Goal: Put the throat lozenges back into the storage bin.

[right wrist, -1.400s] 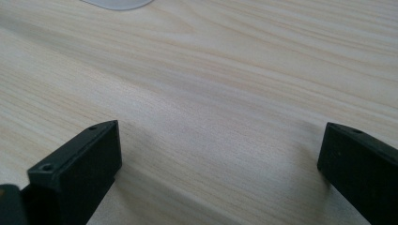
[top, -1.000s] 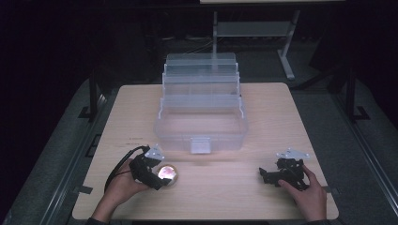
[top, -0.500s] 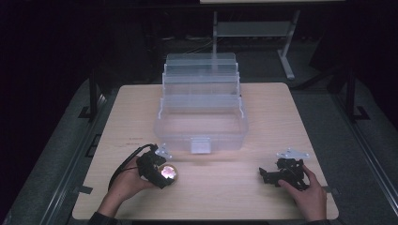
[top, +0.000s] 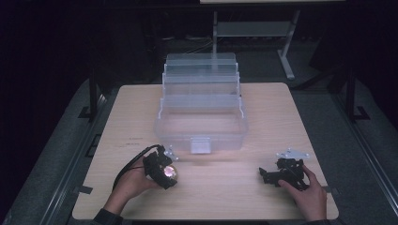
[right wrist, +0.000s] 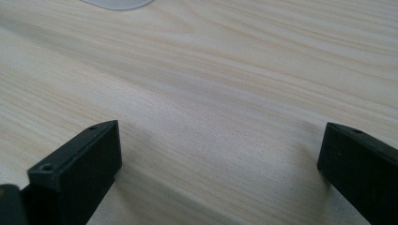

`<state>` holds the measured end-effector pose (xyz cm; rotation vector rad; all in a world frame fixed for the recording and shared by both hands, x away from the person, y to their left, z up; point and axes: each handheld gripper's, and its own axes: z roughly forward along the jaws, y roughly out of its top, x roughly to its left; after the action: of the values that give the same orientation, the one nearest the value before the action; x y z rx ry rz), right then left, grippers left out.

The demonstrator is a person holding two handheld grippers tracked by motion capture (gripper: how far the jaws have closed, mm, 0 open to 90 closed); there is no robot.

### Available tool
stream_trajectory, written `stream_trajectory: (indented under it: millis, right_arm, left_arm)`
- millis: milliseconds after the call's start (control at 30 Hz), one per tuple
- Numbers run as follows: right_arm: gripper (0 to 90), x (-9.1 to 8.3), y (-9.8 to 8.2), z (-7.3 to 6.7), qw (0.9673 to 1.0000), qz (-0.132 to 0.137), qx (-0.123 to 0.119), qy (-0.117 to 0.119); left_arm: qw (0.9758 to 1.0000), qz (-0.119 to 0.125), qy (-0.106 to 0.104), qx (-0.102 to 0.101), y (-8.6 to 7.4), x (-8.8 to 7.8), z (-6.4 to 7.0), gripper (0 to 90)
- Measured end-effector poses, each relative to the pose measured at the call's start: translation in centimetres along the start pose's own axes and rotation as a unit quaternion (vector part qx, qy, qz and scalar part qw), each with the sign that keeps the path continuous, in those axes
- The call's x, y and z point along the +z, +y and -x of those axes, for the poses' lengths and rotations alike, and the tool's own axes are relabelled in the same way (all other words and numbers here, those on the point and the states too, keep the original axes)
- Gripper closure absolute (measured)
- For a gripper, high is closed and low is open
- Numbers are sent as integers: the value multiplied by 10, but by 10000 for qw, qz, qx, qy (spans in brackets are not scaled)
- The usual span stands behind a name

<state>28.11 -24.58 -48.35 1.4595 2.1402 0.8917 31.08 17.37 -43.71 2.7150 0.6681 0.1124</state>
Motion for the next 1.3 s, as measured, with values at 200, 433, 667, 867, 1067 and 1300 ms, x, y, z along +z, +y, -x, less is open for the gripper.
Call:
stream_trajectory:
  millis: [200,433,667,867,1067,1300]
  right_arm:
    - [0,0,0,0,10000,0,0,0]
    - [0,0,0,0,10000,0,0,-1]
    - [0,0,0,0,10000,0,-1,1]
    - [0,0,0,0,10000,0,0,0]
    - [0,0,0,0,10000,0,0,0]
    - [0,0,0,0,10000,0,0,0]
  left_arm:
    - [9998,-176,26,48,1,2,0,167]
    - [9998,-215,11,35,-1,3,-1,185]
    - [9997,-223,12,34,-1,3,0,192]
    - [9997,-237,-28,16,-1,2,-1,194]
    - [9998,-170,-55,-19,-1,-1,-1,194]
    - [9999,-93,-30,-28,2,-8,0,195]
